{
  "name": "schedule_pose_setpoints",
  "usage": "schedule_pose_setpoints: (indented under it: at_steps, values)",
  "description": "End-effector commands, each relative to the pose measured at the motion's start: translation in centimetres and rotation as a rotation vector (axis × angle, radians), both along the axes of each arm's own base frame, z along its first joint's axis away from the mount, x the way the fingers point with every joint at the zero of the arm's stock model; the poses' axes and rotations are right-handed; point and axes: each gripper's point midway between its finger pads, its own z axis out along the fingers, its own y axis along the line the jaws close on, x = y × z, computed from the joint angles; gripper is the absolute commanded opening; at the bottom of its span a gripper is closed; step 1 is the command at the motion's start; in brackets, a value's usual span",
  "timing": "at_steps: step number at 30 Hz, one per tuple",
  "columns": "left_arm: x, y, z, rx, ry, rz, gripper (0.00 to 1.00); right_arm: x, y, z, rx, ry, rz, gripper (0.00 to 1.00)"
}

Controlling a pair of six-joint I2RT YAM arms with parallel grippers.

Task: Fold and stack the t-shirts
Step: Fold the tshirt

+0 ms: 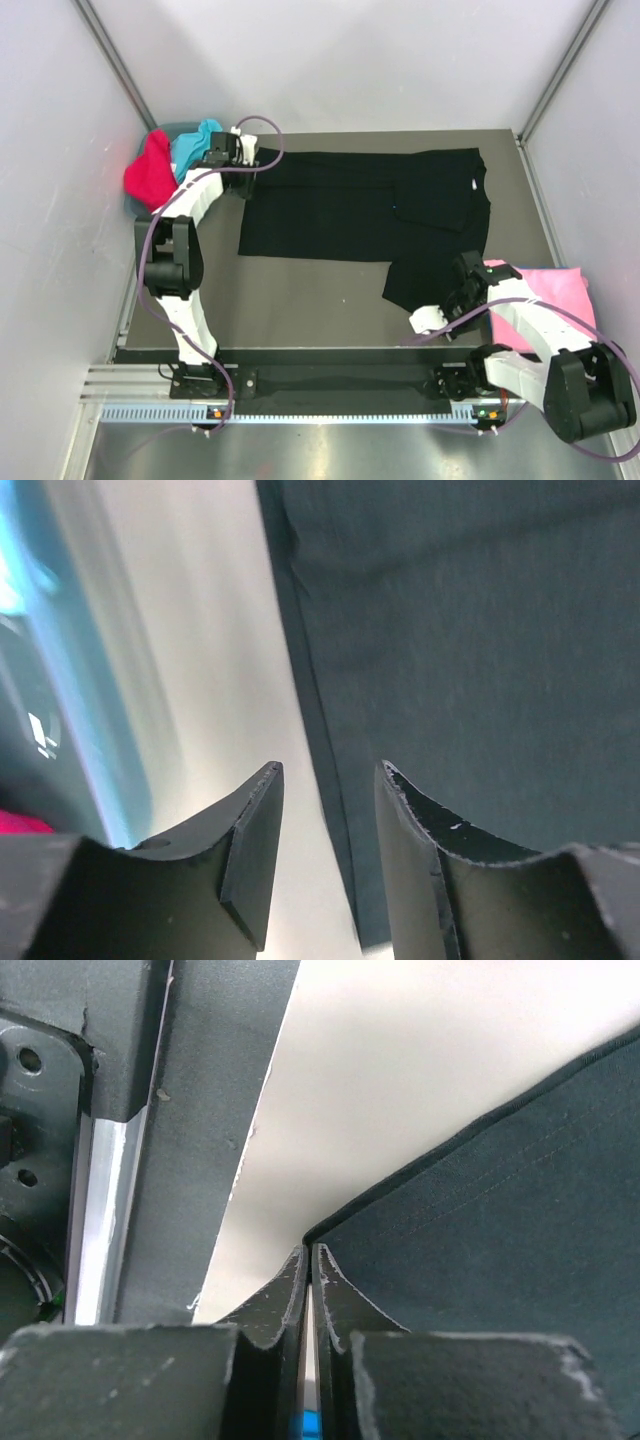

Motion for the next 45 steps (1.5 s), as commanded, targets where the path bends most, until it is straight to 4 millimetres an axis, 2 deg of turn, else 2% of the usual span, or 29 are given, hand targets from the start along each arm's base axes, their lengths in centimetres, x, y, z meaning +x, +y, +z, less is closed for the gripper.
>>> schedule_pose_setpoints:
  at_steps: [1,5,9,13,19,23,32,38,45]
  values:
    - [-2.6,0.2,0.7,-0.024,0.082,-0.033,0.47,1.0,0.4,1.2,0.008,-0.028,-0.023,0.0]
    - [-4.7,0.1,-0.4,-0.044,0.164,-0.069,0.45,2.1,0.7,2.3,0.02,-0.067,-0.073,0.0]
    - [-5.9,1.0,-1.4,-0.051,0.222,-0.058,0.46,3.2,0.9,2.9,0.03,-0.087,-0.124,0.0]
    - [-7.3,1.2,-2.0,-0.083,0.279,-0.071,0.44,3.9,0.9,2.8,0.015,-0.083,-0.153,0.0]
    - [-11.6,0.7,-3.6,-0.111,0.366,-0.085,0.44,4.5,0.9,2.6,0.009,-0.083,-0.162,0.0]
    - [-12.7,0.8,-4.2,-0.108,0.388,-0.077,0.44,4.7,1.0,2.6,0.007,-0.078,-0.165,0.0]
    - [-13.7,0.8,-6.1,-0.119,0.427,-0.053,0.43,4.9,1.0,2.4,0.008,-0.076,-0.164,0.0]
    - [-13.4,0.6,-6.9,-0.13,0.425,-0.052,0.43,5.2,1.1,2.5,0.009,-0.077,-0.19,0.0]
    - [-13.1,0.2,-7.6,-0.148,0.446,-0.065,0.33,5.4,1.0,2.6,0.011,-0.081,-0.254,0.0]
